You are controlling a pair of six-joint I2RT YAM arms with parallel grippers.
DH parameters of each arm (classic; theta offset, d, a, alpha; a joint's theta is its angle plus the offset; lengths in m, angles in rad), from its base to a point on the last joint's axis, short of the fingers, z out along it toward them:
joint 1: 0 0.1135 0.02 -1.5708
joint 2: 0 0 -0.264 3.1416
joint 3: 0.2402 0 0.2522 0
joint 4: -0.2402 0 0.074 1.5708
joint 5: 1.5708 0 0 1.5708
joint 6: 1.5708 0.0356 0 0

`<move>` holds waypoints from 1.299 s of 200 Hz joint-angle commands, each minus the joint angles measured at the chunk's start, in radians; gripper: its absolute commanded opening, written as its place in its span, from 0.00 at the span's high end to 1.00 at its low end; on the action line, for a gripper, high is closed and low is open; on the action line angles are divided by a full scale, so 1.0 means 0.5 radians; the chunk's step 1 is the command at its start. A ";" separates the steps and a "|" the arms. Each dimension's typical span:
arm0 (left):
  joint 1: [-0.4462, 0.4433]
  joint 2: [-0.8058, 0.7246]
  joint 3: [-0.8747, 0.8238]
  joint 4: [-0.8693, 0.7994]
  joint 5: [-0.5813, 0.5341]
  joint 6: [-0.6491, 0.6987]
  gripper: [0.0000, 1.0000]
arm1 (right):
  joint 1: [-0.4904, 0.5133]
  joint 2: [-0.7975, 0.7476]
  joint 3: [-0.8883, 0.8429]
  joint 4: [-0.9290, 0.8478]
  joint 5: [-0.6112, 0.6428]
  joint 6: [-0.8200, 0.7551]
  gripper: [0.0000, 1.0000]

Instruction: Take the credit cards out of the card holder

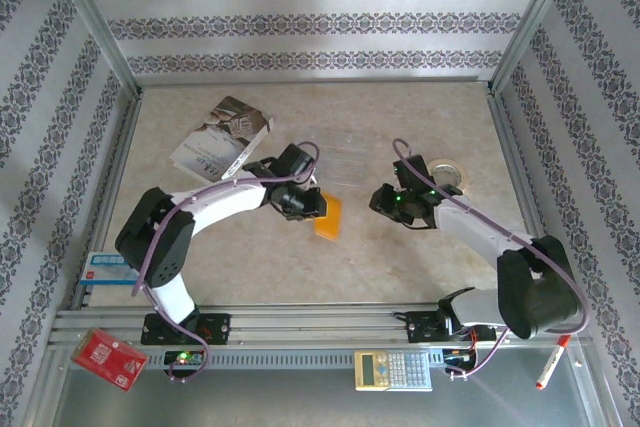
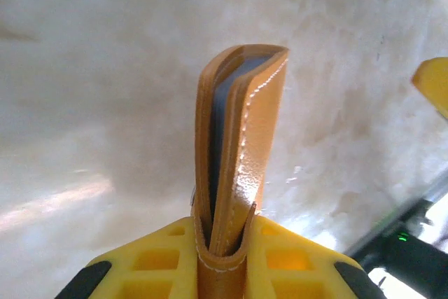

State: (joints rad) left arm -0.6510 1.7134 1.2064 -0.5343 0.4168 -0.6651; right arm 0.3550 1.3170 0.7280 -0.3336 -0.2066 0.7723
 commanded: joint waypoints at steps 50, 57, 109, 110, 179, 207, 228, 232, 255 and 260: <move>-0.312 0.211 0.521 -1.336 -1.393 0.248 0.82 | -0.077 -0.098 -0.047 -0.055 0.267 0.012 0.69; -0.339 0.272 0.563 -1.370 -1.449 0.226 0.83 | -0.083 -0.103 -0.053 -0.057 0.269 0.013 0.66; -0.495 0.666 0.776 -1.359 -1.455 0.162 0.80 | -0.148 -0.136 -0.097 -0.033 0.243 0.022 0.55; -0.495 0.671 0.778 -1.354 -1.451 0.162 0.80 | -0.150 -0.138 -0.099 -0.033 0.244 0.021 0.55; -0.435 0.539 0.676 -0.874 -0.793 0.143 0.44 | -0.210 -0.222 -0.131 -0.027 0.235 0.042 0.58; -0.337 0.345 0.551 -0.639 -0.497 0.137 0.40 | -0.209 -0.232 -0.145 -0.029 0.227 0.048 0.58; -0.224 0.139 0.362 -0.423 -0.328 0.102 0.33 | -0.201 -0.216 -0.138 -0.020 0.185 0.040 0.58; -0.190 0.100 0.316 -0.381 -0.299 0.093 0.32 | -0.196 -0.206 -0.130 -0.017 0.169 0.039 0.58; 0.029 -0.093 0.009 -0.193 -0.181 0.027 0.27 | -0.069 -0.107 -0.074 0.021 0.084 0.064 0.57; 0.081 -0.125 -0.054 -0.151 -0.149 0.030 0.27 | -0.016 -0.078 -0.048 0.018 0.079 0.066 0.57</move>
State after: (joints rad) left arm -0.7124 1.7275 1.3048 -0.7521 0.2256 -0.6125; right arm 0.2749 1.2278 0.6777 -0.3431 -0.1200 0.7876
